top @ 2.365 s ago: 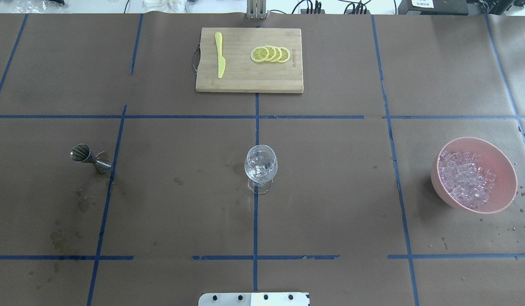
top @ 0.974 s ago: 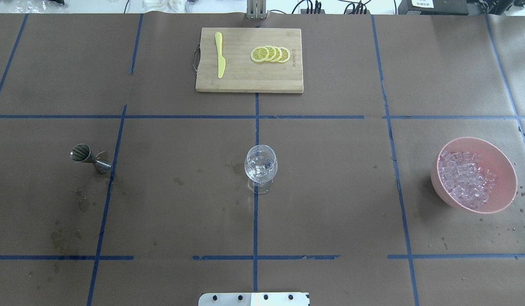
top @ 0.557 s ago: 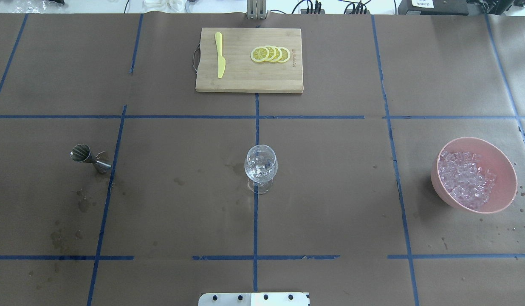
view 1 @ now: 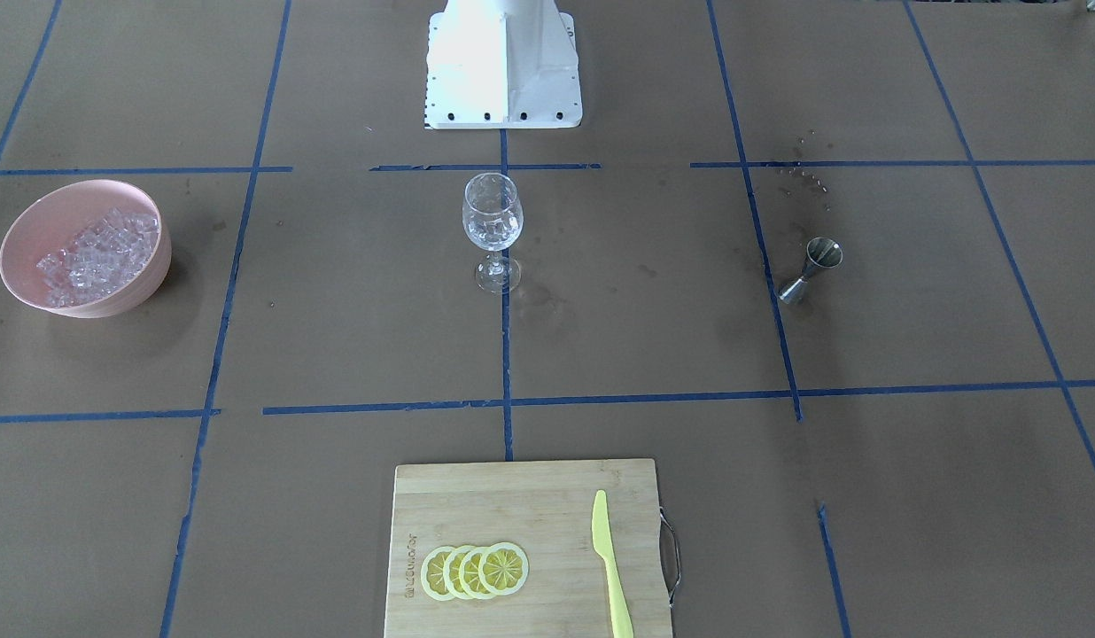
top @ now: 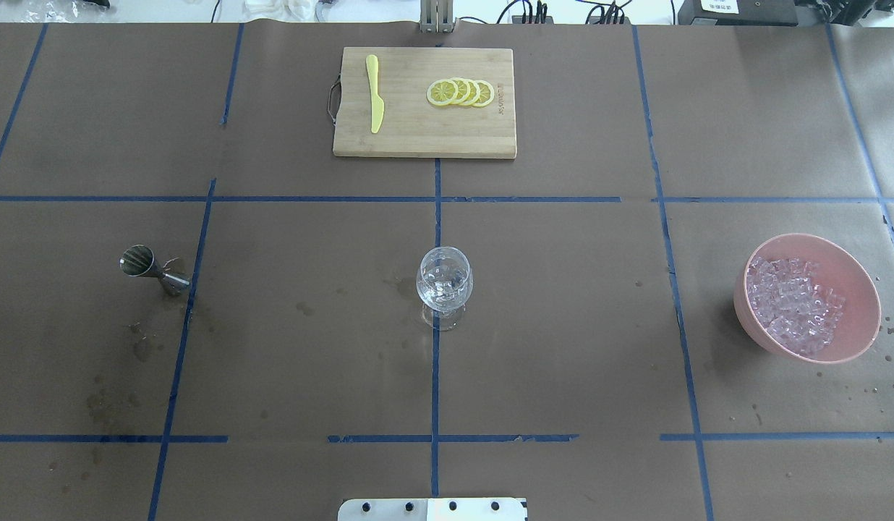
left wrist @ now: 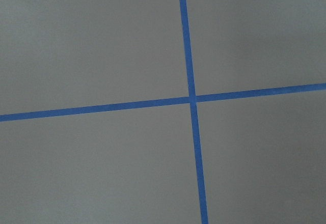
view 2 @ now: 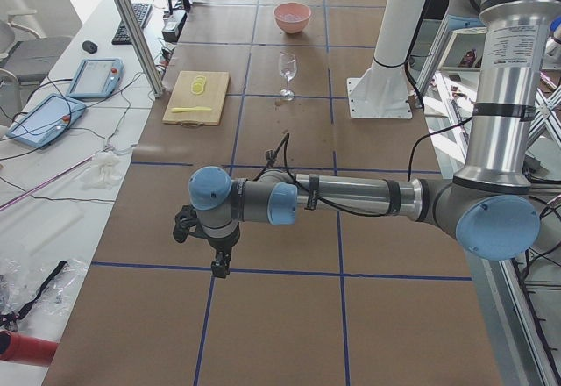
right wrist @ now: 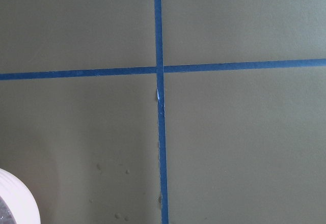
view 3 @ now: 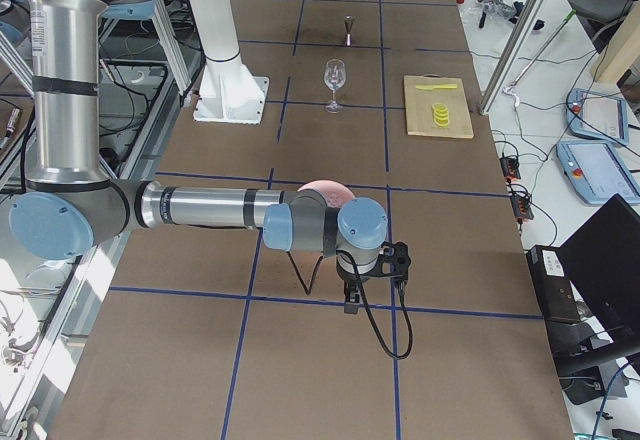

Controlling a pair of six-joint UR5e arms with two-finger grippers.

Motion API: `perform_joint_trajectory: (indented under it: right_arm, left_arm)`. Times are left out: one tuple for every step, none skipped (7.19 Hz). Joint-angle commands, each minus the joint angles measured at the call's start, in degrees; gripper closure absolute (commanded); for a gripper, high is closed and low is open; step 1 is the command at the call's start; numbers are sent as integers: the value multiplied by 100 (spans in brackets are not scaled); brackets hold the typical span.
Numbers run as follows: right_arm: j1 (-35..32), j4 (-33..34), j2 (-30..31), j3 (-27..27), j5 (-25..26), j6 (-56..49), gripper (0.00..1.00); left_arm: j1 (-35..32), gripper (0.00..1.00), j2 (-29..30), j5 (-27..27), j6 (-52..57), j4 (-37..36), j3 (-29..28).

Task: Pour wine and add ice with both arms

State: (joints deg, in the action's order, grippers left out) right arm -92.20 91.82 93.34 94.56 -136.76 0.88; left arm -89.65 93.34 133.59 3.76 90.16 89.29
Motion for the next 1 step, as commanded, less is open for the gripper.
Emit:
perform_joint_trajectory:
  right_arm:
    - [0, -7, -9, 9, 0, 0, 0]
  left_arm:
    - [0, 0, 0, 0, 2, 1, 1]
